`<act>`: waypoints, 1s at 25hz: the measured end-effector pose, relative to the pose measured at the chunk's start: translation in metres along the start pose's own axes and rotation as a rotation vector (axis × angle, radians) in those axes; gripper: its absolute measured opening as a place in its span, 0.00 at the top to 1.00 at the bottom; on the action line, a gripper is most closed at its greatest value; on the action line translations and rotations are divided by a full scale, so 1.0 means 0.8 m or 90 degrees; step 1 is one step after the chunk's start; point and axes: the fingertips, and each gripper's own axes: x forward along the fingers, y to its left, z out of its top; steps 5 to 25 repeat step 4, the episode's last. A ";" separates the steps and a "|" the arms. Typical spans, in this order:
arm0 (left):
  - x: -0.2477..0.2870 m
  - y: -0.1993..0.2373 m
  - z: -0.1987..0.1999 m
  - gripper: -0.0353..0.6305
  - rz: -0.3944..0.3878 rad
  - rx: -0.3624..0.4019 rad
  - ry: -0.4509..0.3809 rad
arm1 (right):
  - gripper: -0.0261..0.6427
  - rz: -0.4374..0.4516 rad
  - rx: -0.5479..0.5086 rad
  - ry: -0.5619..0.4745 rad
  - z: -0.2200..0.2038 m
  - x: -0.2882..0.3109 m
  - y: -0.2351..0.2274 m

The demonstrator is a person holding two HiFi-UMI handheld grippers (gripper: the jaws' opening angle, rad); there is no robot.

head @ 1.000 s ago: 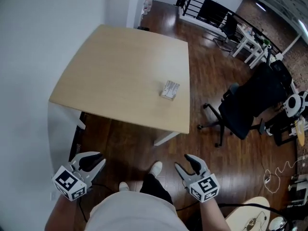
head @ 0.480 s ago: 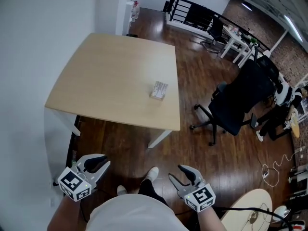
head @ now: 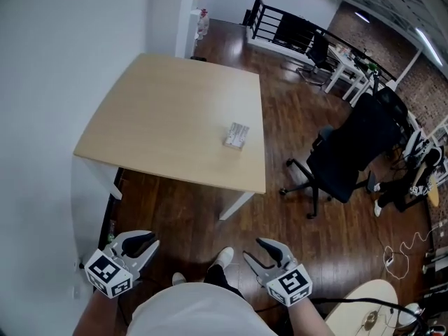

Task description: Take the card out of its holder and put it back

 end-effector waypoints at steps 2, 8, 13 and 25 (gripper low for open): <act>-0.005 -0.003 -0.002 0.84 0.002 -0.001 -0.002 | 0.66 0.006 -0.005 0.001 0.002 0.000 0.004; -0.010 -0.004 -0.003 0.84 0.004 -0.001 -0.004 | 0.66 0.010 -0.009 0.001 0.005 0.000 0.007; -0.010 -0.004 -0.003 0.84 0.004 -0.001 -0.004 | 0.66 0.010 -0.009 0.001 0.005 0.000 0.007; -0.010 -0.004 -0.003 0.84 0.004 -0.001 -0.004 | 0.66 0.010 -0.009 0.001 0.005 0.000 0.007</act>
